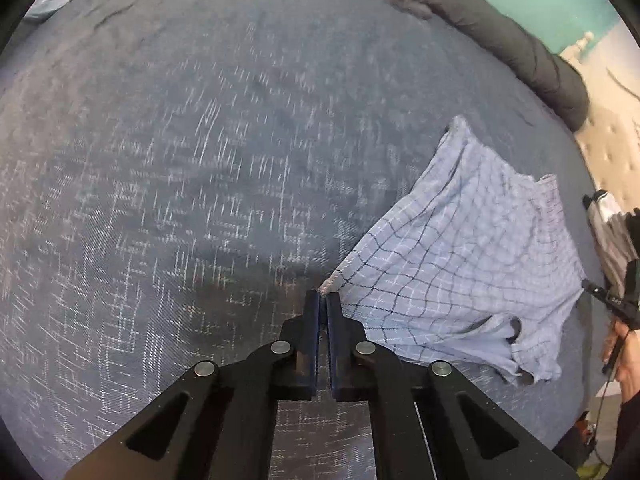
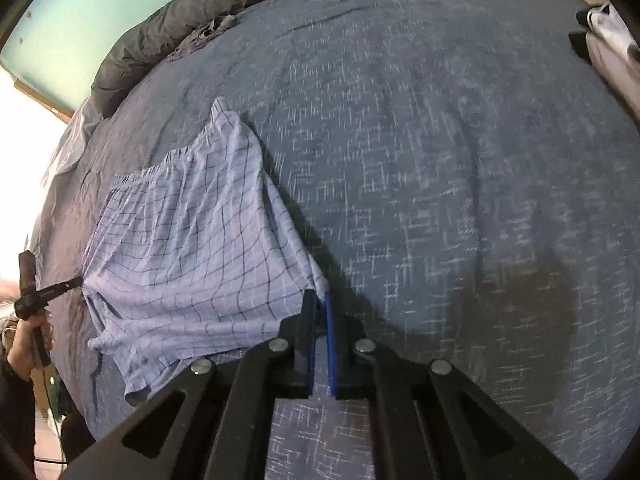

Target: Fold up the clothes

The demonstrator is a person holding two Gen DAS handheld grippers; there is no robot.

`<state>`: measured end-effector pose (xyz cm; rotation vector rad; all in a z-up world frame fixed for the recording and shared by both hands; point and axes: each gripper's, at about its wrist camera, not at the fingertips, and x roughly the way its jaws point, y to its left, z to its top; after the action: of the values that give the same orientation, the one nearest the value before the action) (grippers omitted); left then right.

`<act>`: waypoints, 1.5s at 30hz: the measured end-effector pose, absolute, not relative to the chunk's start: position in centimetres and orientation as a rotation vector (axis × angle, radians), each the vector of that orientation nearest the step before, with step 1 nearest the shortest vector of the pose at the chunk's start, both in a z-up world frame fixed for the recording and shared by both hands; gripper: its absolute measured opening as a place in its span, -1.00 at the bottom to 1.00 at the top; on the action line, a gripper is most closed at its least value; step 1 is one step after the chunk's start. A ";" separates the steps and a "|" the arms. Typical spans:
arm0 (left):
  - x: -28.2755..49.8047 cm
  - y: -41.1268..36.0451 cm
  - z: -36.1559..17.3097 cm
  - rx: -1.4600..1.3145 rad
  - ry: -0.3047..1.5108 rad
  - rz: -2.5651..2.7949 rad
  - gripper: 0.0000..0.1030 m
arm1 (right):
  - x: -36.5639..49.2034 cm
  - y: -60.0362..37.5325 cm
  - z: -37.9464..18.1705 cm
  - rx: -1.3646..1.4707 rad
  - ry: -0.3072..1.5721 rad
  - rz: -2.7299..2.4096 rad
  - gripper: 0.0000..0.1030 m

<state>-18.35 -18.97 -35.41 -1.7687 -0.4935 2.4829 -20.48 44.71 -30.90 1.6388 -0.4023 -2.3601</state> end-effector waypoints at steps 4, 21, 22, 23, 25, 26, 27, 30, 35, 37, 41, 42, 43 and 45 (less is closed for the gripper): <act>-18.3 -18.7 -36.2 -1.801 -0.531 2.463 -0.91 | -21.3 44.2 -31.9 1.659 -0.392 -2.357 -0.89; -29.6 -10.1 -32.1 -1.594 -0.315 2.448 -0.30 | -30.3 39.6 -28.6 1.434 -0.399 -2.409 -0.21; -30.6 -9.5 -32.3 -1.594 -0.304 2.446 -0.30 | -31.1 39.1 -28.8 1.430 -0.403 -2.401 -0.21; -31.4 -9.1 -32.3 -1.593 -0.299 2.441 -0.30 | -32.0 38.6 -28.9 1.426 -0.406 -2.393 -0.21; -32.6 -8.4 -32.3 -1.584 -0.302 2.425 -0.30 | -33.5 37.9 -29.0 1.416 -0.407 -2.378 -0.21; -33.4 -8.1 -32.6 -1.582 -0.305 2.420 -0.30 | -34.1 37.5 -29.2 1.418 -0.401 -2.366 -0.21; -34.2 -7.9 -32.9 -1.581 -0.307 2.416 -0.31 | -34.4 37.3 -29.2 1.421 -0.386 -2.360 -0.21; -35.1 -7.6 -33.4 -1.591 -0.306 2.401 -0.31 | -35.3 36.8 -29.5 1.423 -0.375 -2.343 -0.20; -35.5 -7.4 -33.9 -1.592 -0.317 2.383 -0.60 | -36.7 36.1 -30.2 1.418 -0.353 -2.321 -0.21; -35.5 -7.3 -33.9 -1.585 -0.307 2.380 -0.71 | -37.1 35.7 -30.6 1.426 -0.340 -2.302 -0.21; -35.7 -6.7 -33.5 -1.566 -0.278 2.392 -0.86 | -36.9 34.5 -30.6 1.409 -0.283 -2.286 -0.81; -35.4 -6.8 -33.2 -1.558 -0.267 2.404 -0.87 | -36.8 34.3 -30.4 1.396 -0.274 -2.291 -0.85; -35.4 -6.9 -32.8 -1.554 -0.263 2.419 -0.87 | -36.7 34.0 -30.2 1.376 -0.263 -2.298 -0.87; -35.6 -7.0 -32.2 -1.551 -0.266 2.444 -0.87 | -36.6 33.5 -29.6 1.349 -0.227 -2.319 -0.88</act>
<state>-35.63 -7.04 -32.19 -1.5509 -0.2659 2.4439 -36.63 33.46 -29.60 1.3486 -0.2266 -2.3187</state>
